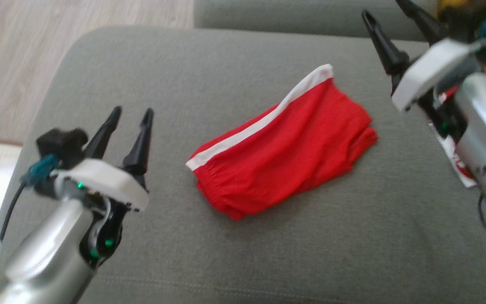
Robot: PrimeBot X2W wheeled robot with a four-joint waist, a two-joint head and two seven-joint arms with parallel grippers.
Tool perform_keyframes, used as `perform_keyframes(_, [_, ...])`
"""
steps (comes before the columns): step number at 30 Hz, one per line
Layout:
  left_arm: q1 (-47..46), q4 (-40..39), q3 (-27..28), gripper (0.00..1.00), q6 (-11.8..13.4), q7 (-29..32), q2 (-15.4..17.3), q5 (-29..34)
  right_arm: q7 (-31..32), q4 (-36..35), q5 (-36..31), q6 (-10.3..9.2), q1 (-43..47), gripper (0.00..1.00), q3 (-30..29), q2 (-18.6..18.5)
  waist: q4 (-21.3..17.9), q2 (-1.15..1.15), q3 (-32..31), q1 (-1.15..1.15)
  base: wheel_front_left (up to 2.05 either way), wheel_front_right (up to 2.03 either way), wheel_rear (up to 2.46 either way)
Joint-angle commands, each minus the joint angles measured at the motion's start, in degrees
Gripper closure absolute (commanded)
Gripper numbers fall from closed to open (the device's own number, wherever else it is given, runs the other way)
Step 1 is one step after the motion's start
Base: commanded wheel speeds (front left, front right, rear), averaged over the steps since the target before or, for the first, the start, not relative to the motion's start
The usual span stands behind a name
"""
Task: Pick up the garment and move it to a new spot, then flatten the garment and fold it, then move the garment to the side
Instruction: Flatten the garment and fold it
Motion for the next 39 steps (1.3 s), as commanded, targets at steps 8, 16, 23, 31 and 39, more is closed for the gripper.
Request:
perform_keyframes(8, [10.3,-10.1,13.0,0.00,6.0,-0.7,1.0,9.5,-8.4,-1.5,-8.2,0.00,14.4,0.00,-12.1,6.1,-3.9,0.00,-4.6,0.00,0.00,0.00,0.00])
perform_keyframes(16, [21.1,-14.6,20.5,0.00,9.0,-0.7,-4.3,24.7,-8.8,-10.5,-24.2,0.00,32.8,0.00,-31.8,15.6,-5.2,0.00,-5.4,0.00,0.00,0.00,0.00])
perform_keyframes(23, [27.9,-15.8,25.1,0.00,8.6,-0.7,-11.9,32.2,-8.8,-18.6,-33.6,0.00,45.8,0.00,-41.0,22.0,-5.6,0.00,-5.9,0.00,0.00,0.00,0.00])
perform_keyframes(31, [31.2,-16.3,28.2,0.00,4.8,-0.7,-15.8,36.6,-8.0,-21.5,-35.2,0.00,49.2,0.00,-41.9,22.8,-5.3,0.00,-5.6,0.00,0.00,0.00,0.00])
perform_keyframes(39, [30.3,-15.0,30.9,0.00,0.5,-0.7,-18.5,38.8,-0.3,-18.9,-23.6,0.00,46.8,0.00,-44.1,22.8,-3.3,0.00,-3.7,0.00,0.00,0.00,0.00])
